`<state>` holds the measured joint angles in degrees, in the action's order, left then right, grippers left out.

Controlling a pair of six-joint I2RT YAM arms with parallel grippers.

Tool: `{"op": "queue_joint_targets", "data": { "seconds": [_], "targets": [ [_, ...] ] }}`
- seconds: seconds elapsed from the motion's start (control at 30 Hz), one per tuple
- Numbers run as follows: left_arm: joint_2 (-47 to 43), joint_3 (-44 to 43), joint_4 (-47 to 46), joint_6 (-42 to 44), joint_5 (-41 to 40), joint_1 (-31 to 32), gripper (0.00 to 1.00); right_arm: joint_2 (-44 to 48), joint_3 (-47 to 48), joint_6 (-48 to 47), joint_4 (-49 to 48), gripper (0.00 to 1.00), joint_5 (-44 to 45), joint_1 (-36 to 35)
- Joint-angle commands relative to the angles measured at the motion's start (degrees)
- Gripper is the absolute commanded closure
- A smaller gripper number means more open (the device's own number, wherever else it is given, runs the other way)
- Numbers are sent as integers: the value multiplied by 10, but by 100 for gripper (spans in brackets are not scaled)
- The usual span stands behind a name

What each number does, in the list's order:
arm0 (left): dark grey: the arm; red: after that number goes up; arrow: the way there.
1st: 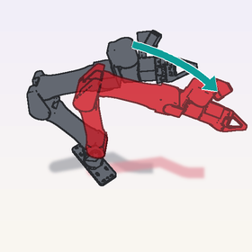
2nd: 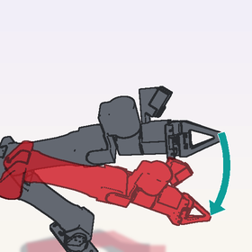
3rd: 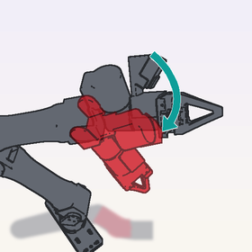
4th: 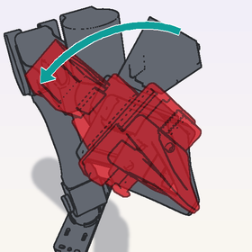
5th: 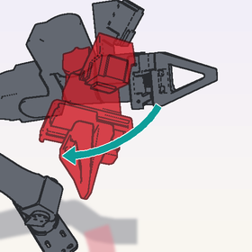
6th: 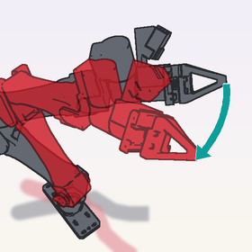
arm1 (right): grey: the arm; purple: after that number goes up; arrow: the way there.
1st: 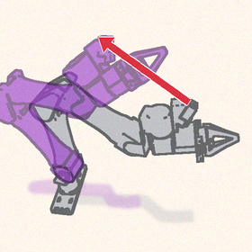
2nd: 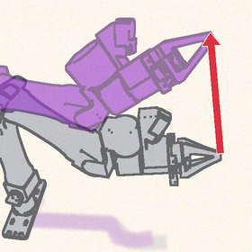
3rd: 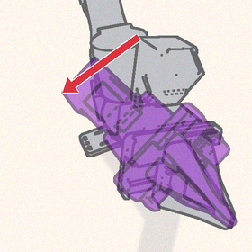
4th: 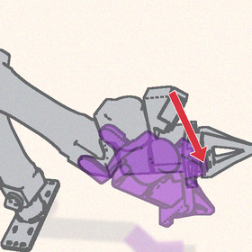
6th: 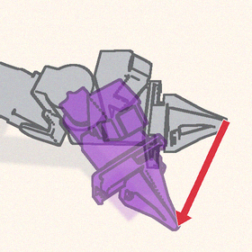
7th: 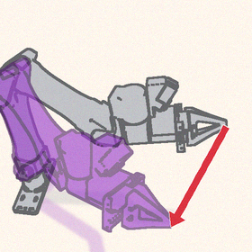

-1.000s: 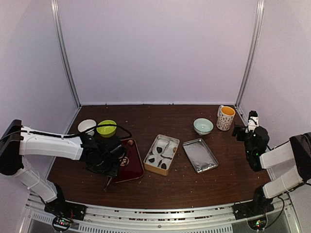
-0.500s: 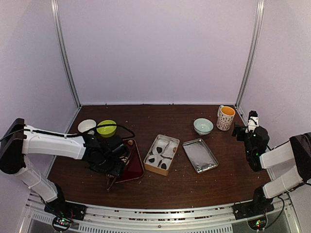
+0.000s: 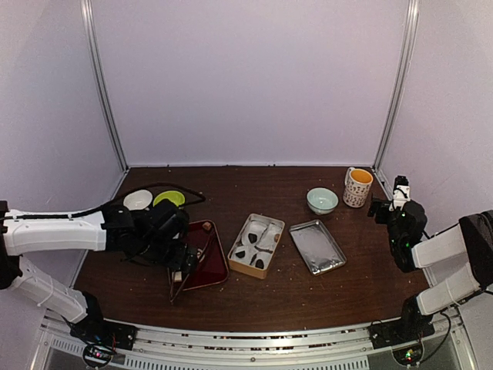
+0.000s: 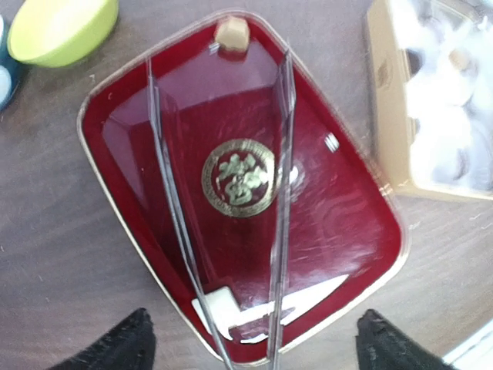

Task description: Pack the chocolate

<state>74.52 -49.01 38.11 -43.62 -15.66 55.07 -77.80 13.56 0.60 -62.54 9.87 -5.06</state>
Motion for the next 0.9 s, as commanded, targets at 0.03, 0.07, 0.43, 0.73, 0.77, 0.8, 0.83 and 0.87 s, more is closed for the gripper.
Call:
{"op": "queue_joint_targets", "data": {
  "seconds": [0.03, 0.07, 0.43, 0.73, 0.77, 0.8, 0.83, 0.87],
  "targets": [
    [-97, -1, -11, 33, -12, 0, 2, -1, 7, 6, -1, 0, 4, 4],
    [-113, 0, -13, 39, -18, 0, 2, -1, 7, 5, 0, 0, 4, 4],
    [-195, 4, -82, 119, -23, -2, 2, -1, 8, 6, 2, 0, 4, 4],
    [-216, 2, -105, 145, -21, -4, 2, 105, 45, 21, 170, 0, 56, -6],
    [-211, -2, -103, 146, -23, -4, 2, 116, 53, 28, 196, 0, 63, -7],
    [-205, -4, -102, 147, -23, -4, 2, 128, 65, 42, 228, 0, 72, -7],
    [-200, -5, -104, 148, -23, -4, 2, 141, 76, 61, 260, 0, 80, -7],
    [-196, -6, -106, 149, -21, -4, 2, 155, 85, 80, 290, 0, 86, -7]
  ]
}}
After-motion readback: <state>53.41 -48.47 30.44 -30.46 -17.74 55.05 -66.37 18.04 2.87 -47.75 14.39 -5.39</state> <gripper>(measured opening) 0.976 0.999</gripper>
